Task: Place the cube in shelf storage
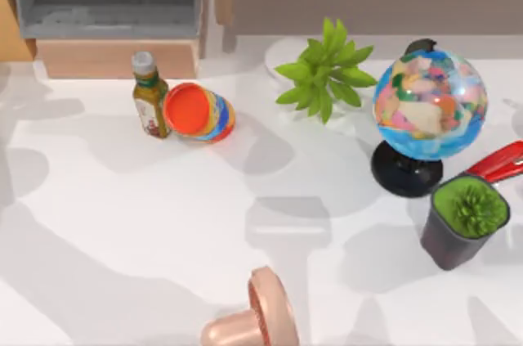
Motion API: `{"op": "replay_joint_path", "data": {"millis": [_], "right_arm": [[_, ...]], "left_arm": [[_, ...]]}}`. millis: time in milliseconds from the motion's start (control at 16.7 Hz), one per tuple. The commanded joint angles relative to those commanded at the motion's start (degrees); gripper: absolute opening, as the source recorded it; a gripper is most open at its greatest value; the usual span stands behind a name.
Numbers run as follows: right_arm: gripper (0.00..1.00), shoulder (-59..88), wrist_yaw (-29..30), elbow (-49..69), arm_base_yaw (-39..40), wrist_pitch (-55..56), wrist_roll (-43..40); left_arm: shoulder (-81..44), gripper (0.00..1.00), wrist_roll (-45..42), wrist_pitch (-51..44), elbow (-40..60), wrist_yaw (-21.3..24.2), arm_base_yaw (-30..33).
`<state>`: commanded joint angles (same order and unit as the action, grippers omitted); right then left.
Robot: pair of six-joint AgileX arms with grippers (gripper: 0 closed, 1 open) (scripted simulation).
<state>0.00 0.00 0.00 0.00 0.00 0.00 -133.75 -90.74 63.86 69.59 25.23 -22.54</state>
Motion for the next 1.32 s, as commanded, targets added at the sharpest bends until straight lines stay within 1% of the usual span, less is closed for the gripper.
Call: {"op": "replay_joint_path", "data": {"millis": [240,300,900,1320], "right_arm": [[1.00,0.0,0.0,0.0,0.0,0.0,0.0],[1.00,0.0,0.0,0.0,0.0,0.0,0.0],[1.00,0.0,0.0,0.0,0.0,0.0,0.0],[1.00,0.0,0.0,0.0,0.0,0.0,0.0]], "left_arm": [[0.0,0.02,0.0,0.0,0.0,0.0,0.0],[0.0,0.00,0.0,0.0,0.0,0.0,0.0],[0.1,0.00,0.3,0.1,-1.1,0.1,-0.7],[5.9,0.00,0.2,7.0,-14.6,3.5,-3.9]]}}
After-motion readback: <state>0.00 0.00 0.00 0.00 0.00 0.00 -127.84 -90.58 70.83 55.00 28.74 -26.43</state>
